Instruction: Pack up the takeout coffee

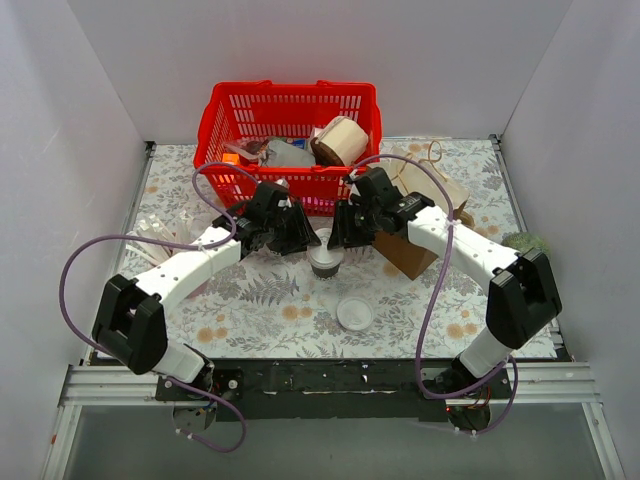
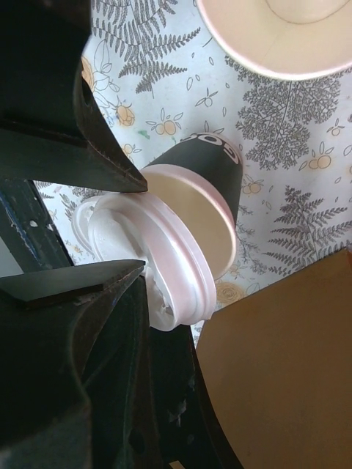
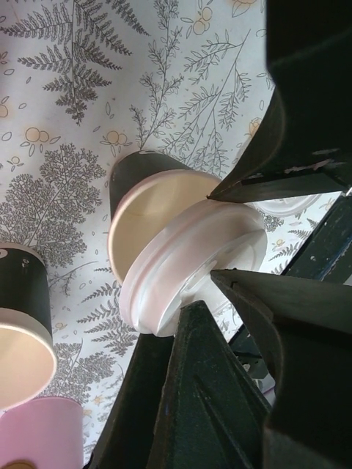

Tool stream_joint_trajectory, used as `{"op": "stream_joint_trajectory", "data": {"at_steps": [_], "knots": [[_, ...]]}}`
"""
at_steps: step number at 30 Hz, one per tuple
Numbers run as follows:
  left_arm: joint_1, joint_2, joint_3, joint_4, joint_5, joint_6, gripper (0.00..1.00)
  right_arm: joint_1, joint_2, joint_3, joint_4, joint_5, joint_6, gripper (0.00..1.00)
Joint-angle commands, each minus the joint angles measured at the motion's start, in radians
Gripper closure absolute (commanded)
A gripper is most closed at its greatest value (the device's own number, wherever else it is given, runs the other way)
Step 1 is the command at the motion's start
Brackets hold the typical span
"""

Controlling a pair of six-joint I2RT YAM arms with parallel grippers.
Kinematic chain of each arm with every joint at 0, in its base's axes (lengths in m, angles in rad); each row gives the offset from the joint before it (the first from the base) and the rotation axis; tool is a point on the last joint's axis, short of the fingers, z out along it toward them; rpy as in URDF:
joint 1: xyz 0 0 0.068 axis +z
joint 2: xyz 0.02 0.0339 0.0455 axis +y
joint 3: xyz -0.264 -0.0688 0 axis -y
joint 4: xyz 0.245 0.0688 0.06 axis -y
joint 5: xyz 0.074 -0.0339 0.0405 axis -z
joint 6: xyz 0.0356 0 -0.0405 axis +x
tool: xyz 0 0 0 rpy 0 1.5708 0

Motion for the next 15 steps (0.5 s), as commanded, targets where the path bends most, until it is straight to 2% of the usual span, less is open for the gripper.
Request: {"op": "stream_joint_trajectory", "data": {"at_steps": [1, 8, 10, 15], "knots": [[-0.006, 0.009, 0.046, -0.013, -0.03, 0.013, 0.59, 0.001, 0.035, 0.058, 0.011, -0.002, 0.0, 0.51], [-0.006, 0.022, 0.047, -0.03, -0.055, 0.017, 0.58, 0.001, 0.049, 0.068, -0.006, 0.024, -0.004, 0.5], [-0.008, 0.023, 0.051, -0.033, -0.055, 0.019, 0.51, 0.001, 0.049, 0.065, -0.006, 0.022, -0.002, 0.48], [-0.008, 0.034, 0.055, -0.031, -0.061, 0.022, 0.48, 0.001, 0.04, 0.066, -0.001, 0.032, 0.0, 0.46]]}}
